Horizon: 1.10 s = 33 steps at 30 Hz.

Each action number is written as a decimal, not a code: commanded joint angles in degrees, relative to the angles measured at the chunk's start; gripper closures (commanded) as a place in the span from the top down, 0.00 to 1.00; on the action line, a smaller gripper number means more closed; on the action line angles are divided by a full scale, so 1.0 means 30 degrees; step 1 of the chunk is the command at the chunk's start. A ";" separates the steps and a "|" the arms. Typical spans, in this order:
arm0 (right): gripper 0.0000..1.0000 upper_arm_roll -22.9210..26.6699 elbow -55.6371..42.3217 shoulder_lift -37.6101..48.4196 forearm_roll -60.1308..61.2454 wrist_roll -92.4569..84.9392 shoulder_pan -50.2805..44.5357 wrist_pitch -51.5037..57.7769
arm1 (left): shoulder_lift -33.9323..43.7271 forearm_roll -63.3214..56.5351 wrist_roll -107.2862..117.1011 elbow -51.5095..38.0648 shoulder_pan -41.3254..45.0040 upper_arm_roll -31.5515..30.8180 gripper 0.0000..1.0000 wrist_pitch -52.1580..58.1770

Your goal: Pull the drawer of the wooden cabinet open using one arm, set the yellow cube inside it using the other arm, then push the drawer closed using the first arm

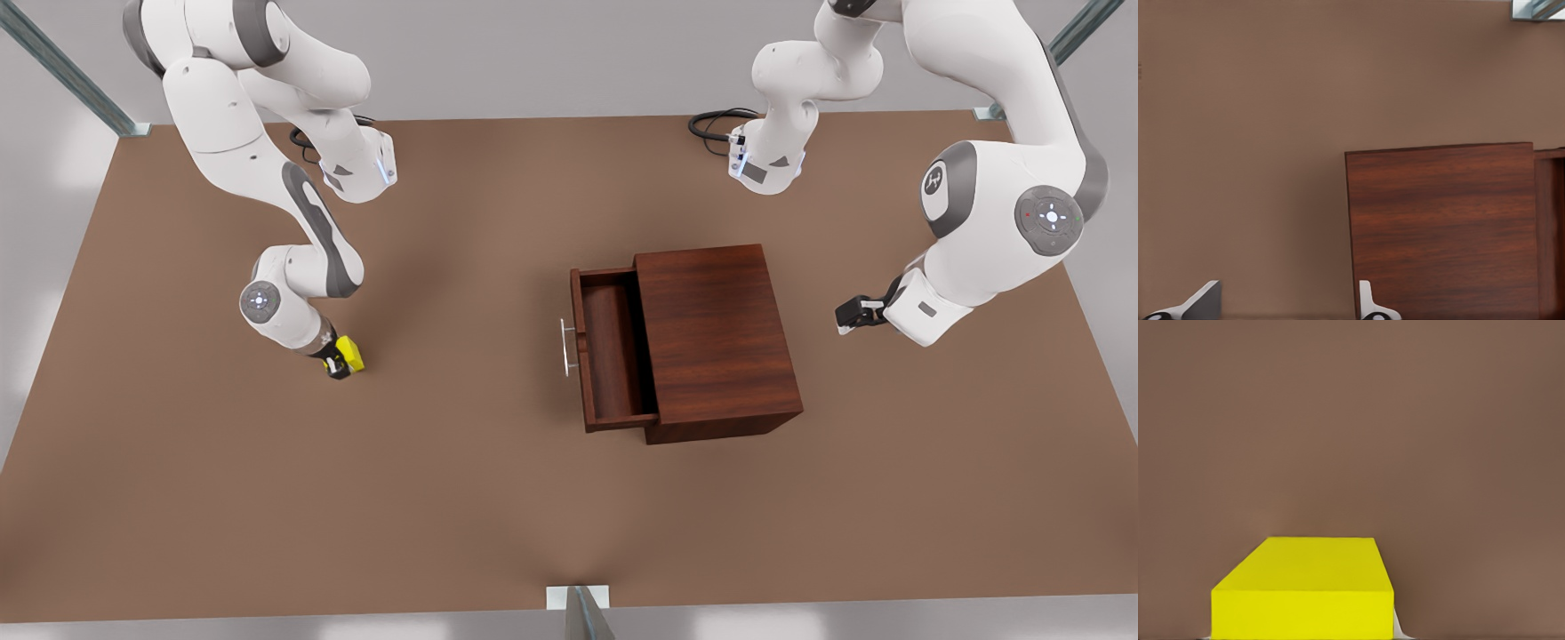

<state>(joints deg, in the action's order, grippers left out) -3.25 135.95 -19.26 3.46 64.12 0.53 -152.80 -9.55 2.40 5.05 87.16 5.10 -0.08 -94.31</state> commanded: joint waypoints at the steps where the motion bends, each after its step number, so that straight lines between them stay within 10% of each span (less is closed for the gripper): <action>1: 0.71 0.0000 -0.0024 -0.0026 -0.0040 0.0162 0.0000 -0.0188 | 0.0020 -0.0037 -0.0598 -0.0020 -0.0001 -0.0002 1.00 0.0030; 7: 0.52 -0.0411 -0.0668 0.2316 0.0107 0.0747 -0.0088 0.1626 | 0.0020 -0.0037 -0.0598 -0.0020 -0.0001 -0.0002 1.00 0.0030; 14: 0.53 -0.1817 -1.1065 0.1732 -0.0040 0.6370 -0.1667 1.2377 | 0.0020 -0.0037 -0.0569 0.0009 -0.0001 -0.0002 1.00 0.0030; 33: 0.55 -0.1817 -2.1938 -0.4128 0.0019 1.7827 -1.1162 1.3524 | 0.0020 -0.0037 -0.0568 0.0038 -0.0001 -0.0002 1.00 0.0030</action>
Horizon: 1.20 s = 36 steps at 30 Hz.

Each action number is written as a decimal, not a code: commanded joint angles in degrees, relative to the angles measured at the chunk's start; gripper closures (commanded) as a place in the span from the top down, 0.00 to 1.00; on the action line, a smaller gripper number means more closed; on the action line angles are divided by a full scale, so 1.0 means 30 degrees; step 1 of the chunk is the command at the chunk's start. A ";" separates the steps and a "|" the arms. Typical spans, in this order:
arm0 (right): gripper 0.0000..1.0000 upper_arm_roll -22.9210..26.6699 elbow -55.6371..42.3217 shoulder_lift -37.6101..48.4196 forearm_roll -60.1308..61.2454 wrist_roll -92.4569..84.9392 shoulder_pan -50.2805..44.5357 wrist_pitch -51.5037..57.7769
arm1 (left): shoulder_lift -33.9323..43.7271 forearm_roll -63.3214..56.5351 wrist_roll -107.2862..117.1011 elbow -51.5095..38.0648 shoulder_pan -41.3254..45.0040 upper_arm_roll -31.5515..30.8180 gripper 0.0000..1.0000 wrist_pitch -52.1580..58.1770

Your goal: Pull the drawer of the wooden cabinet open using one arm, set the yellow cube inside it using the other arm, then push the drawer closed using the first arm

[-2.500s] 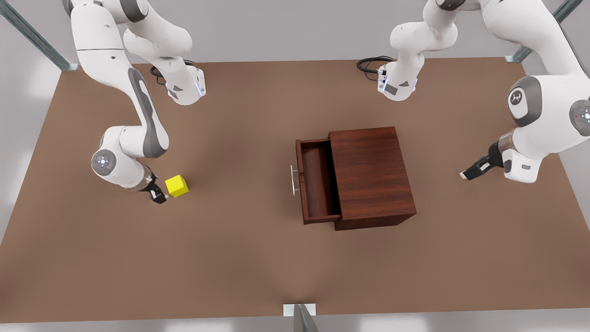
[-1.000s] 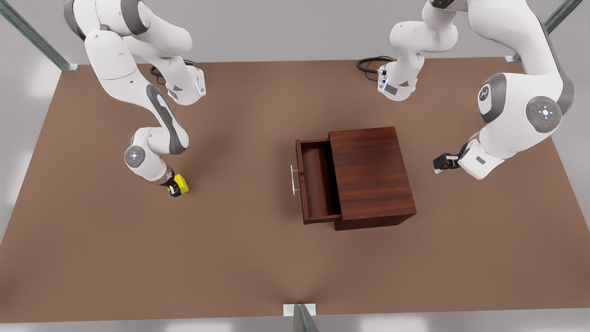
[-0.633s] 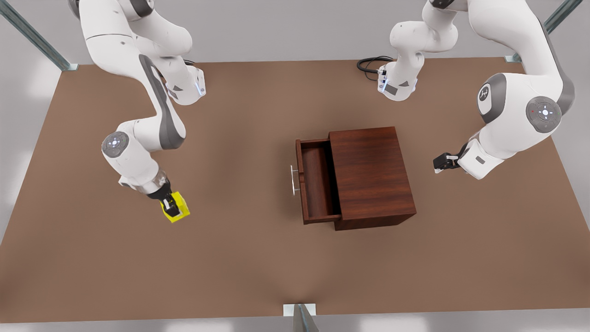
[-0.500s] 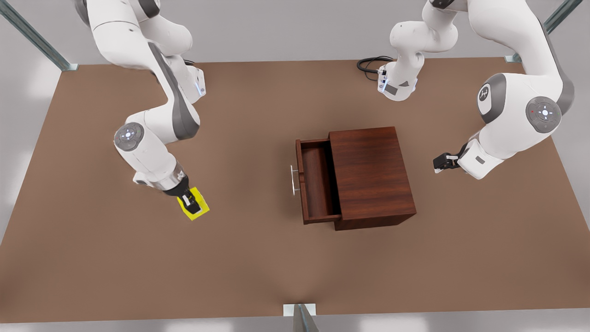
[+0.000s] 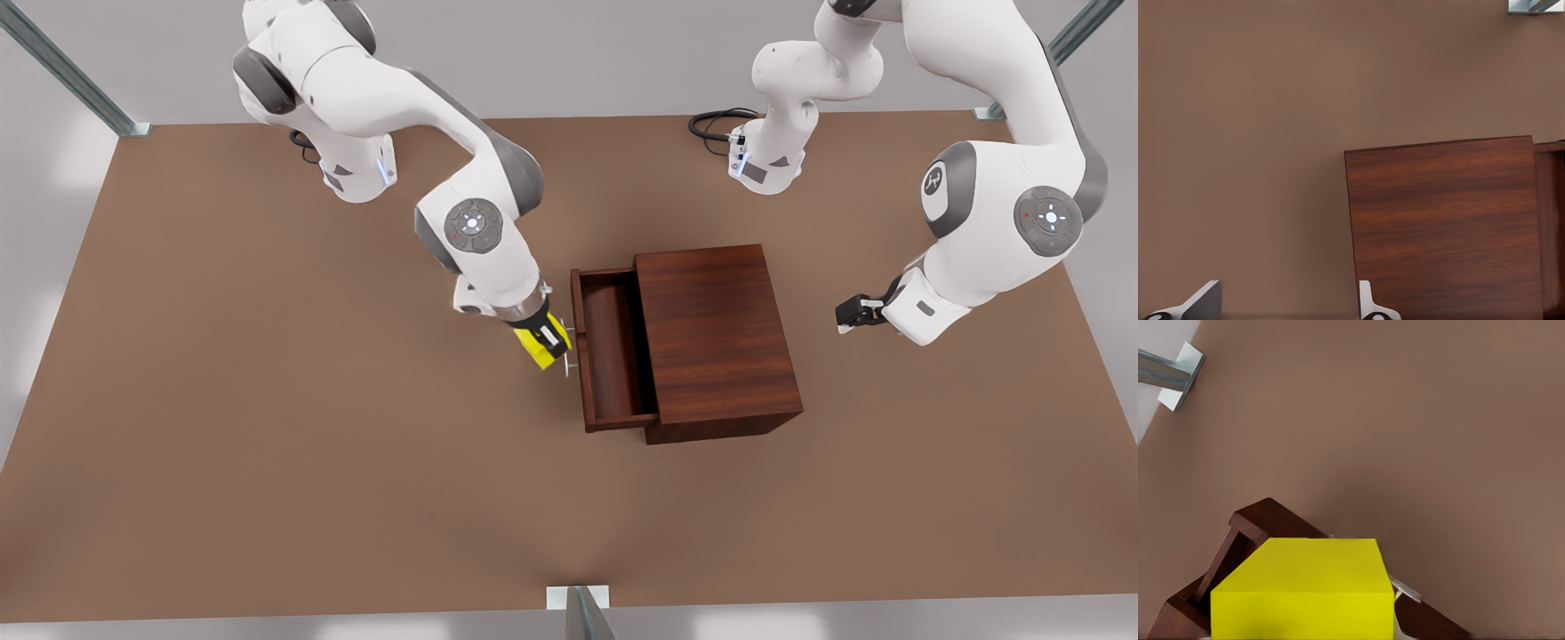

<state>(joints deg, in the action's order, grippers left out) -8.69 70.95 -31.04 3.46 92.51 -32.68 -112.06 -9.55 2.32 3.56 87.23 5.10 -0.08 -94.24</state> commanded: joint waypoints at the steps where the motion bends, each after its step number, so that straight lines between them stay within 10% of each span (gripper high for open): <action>1: 0.55 -0.0004 -0.0271 -0.0494 0.0019 0.8831 -0.0416 -0.1082 | 0.0020 -0.0013 -0.0074 -0.0016 -0.0001 -0.0002 1.00 0.0008; 10: 0.59 -0.0004 -0.1384 -0.2691 -0.0069 1.1351 -0.2320 -0.5800 | 0.0020 -0.0160 -0.0074 -0.0016 -0.0001 -0.0002 1.00 0.0008; 11: 1.00 0.0026 -0.1384 -0.2750 -0.0127 1.1293 -0.2320 -0.5713 | 0.0020 -0.0160 -0.0103 -0.0016 -0.0001 -0.0002 1.00 0.0008; 18: 1.00 0.0670 -0.1384 -0.2691 -0.2761 0.9861 -0.0419 -0.1908 | -0.0009 -0.0424 -0.0016 -0.0104 0.0233 -0.0002 1.00 0.0008; 25: 1.00 0.0437 -0.2235 -0.1289 -0.3057 -1.7688 1.2351 0.5572 | -0.0800 -0.0480 0.2267 -0.1774 0.2338 -0.0002 1.00 0.0213; 27: 1.00 0.0816 0.5933 0.3281 -0.2092 -2.9395 1.3412 0.2901 | -0.1940 -0.0628 0.6627 -0.2621 0.5621 -0.0002 1.00 0.0184; 30: 1.00 0.1022 0.7757 0.4692 -0.2120 -2.9138 1.3295 0.3458 | -0.7536 -0.0628 1.6766 -0.8978 0.9109 0.0086 1.00 -0.0722; 36: 1.00 0.1051 0.7083 0.4281 -0.2061 -2.8961 1.3266 0.3223 | -1.1581 -0.2884 2.5031 -1.1500 1.3709 0.0232 1.00 -0.6319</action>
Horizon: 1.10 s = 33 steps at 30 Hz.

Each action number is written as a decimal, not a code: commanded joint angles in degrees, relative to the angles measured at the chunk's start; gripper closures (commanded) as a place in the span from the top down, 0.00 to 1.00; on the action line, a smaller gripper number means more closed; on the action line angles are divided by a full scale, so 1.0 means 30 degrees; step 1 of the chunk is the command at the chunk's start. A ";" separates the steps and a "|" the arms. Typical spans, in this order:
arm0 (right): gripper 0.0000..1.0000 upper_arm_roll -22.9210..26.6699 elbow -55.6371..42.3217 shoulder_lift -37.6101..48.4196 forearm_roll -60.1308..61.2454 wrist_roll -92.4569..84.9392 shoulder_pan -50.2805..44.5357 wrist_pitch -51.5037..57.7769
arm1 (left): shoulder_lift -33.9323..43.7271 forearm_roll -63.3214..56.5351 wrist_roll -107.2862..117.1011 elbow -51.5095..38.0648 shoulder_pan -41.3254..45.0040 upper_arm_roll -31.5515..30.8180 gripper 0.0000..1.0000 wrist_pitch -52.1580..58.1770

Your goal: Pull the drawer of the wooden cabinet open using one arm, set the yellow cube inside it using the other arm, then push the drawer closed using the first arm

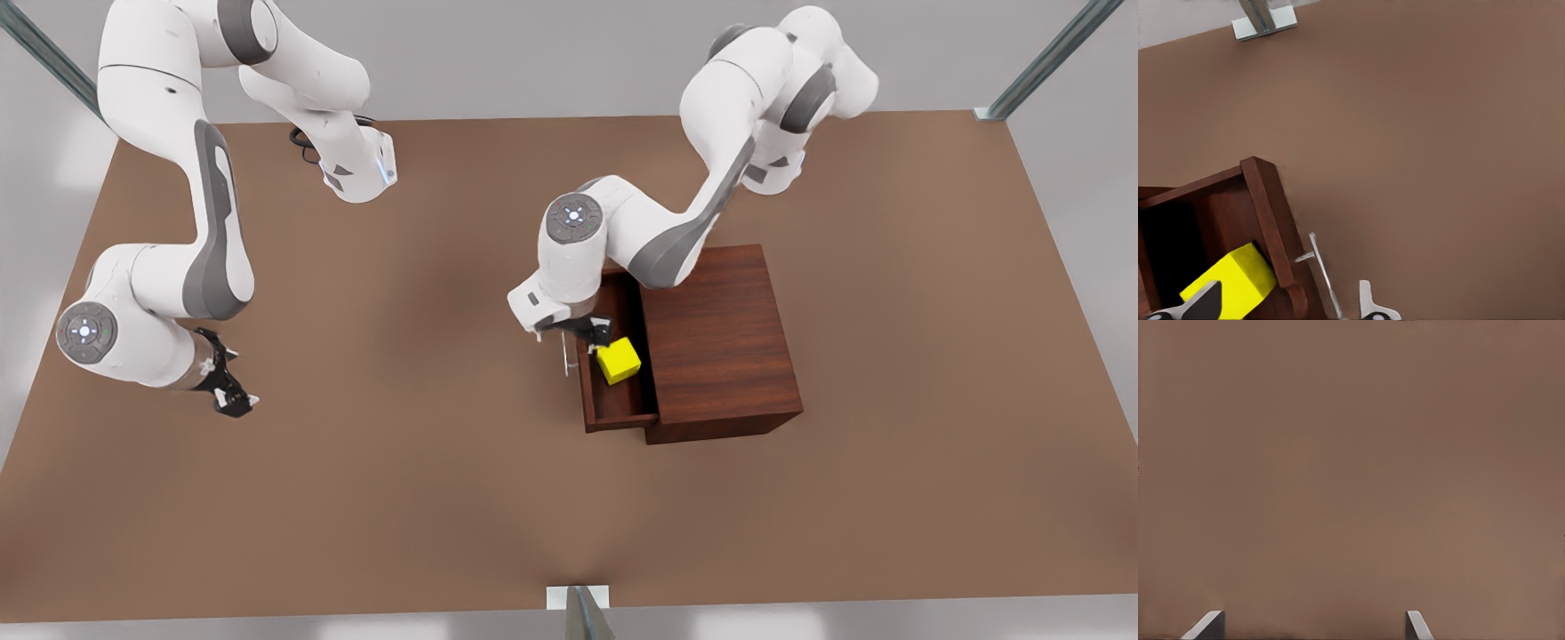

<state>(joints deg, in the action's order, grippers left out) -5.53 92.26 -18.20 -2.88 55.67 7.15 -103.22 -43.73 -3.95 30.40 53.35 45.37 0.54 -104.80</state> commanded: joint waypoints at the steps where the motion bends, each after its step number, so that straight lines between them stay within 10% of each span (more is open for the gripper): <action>1: 1.00 -0.0001 -0.0023 0.0004 0.0051 -1.6681 0.0020 0.0277 | -0.0775 -0.1378 1.7522 -0.0206 0.0638 -0.0005 1.00 -0.4029; 33: 1.00 -0.0059 -0.0052 -0.0260 -0.0066 -1.5977 -0.0038 0.0277 | -0.1803 -0.2318 1.1666 0.3366 0.0346 -0.0063 1.00 -0.1160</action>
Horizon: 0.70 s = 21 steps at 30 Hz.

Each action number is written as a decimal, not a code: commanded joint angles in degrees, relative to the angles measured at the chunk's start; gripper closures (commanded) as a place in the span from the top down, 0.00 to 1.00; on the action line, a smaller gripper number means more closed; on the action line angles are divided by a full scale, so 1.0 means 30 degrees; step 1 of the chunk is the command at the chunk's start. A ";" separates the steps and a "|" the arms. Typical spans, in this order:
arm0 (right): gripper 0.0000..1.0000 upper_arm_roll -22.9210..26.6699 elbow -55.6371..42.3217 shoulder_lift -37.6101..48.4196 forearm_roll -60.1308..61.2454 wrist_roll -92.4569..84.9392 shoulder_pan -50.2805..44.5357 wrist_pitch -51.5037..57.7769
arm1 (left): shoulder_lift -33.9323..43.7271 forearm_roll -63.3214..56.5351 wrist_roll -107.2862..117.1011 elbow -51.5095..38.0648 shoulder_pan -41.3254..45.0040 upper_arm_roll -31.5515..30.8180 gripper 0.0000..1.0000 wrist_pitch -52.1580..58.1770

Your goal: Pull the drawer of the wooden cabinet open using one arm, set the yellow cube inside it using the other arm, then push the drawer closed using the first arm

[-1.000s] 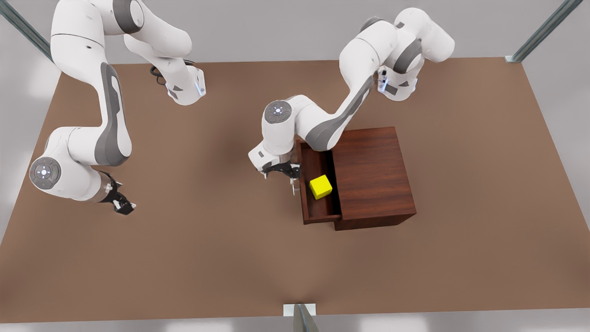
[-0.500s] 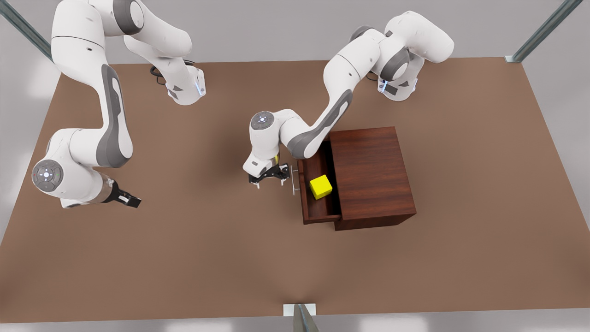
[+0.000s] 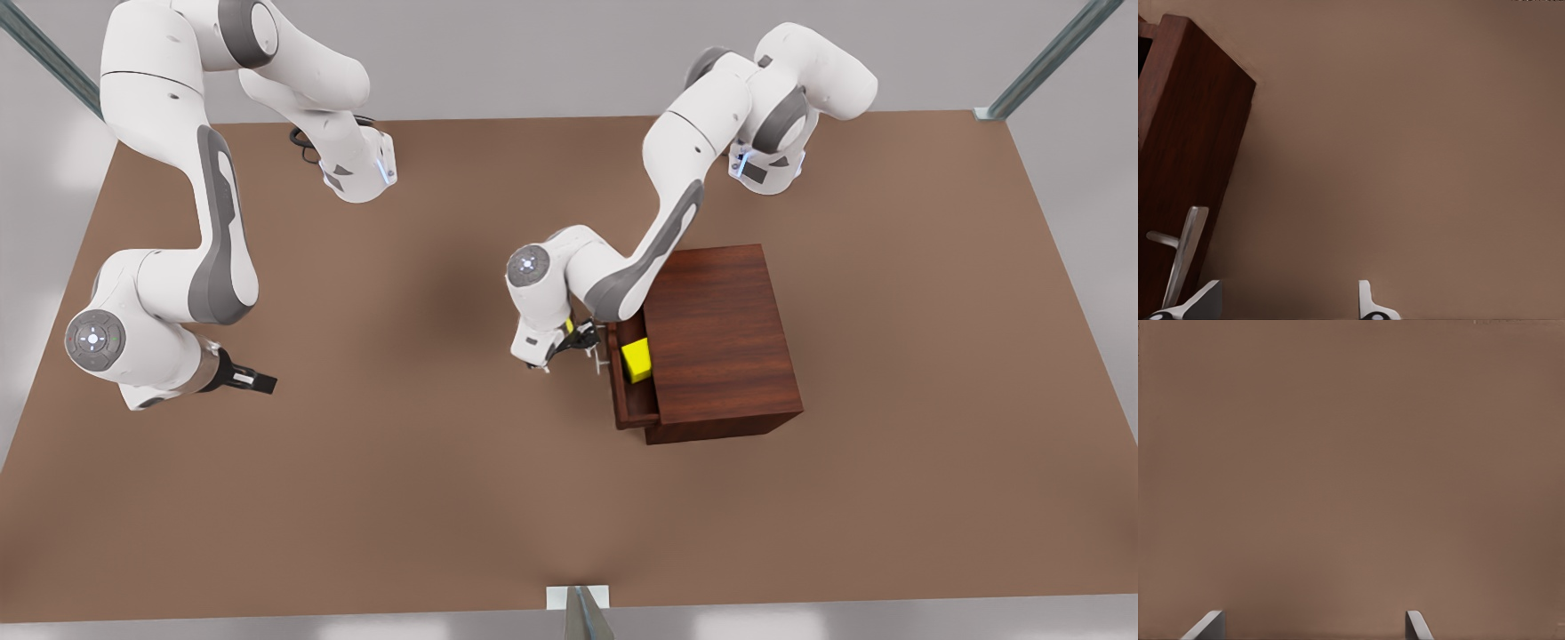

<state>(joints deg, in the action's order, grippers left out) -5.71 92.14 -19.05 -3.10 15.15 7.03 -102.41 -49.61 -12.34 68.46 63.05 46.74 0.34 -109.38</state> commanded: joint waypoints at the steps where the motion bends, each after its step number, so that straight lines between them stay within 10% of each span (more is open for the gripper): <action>1: 1.00 -0.0002 -0.0010 0.0021 0.0009 -0.2471 -0.0001 0.0005 | 0.0656 0.0510 -0.1197 0.1012 -0.0288 -0.0026 1.00 -0.0159; 14: 1.00 -0.0002 -0.0449 -0.0184 0.0009 -0.2413 -0.0001 0.0034 | 0.3792 0.1418 -0.4157 0.5498 -0.1636 0.0149 1.00 -0.1685; 21: 1.00 -0.0002 -0.0508 -0.0272 0.0009 -0.2384 -0.0001 0.0034 | 0.9885 0.4171 -1.9410 0.1307 -1.0915 0.0530 1.00 1.0738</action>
<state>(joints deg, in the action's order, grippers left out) -5.71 90.60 -19.91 -3.11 10.19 7.03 -102.32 -20.69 -2.83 52.88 67.68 16.91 1.85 -92.53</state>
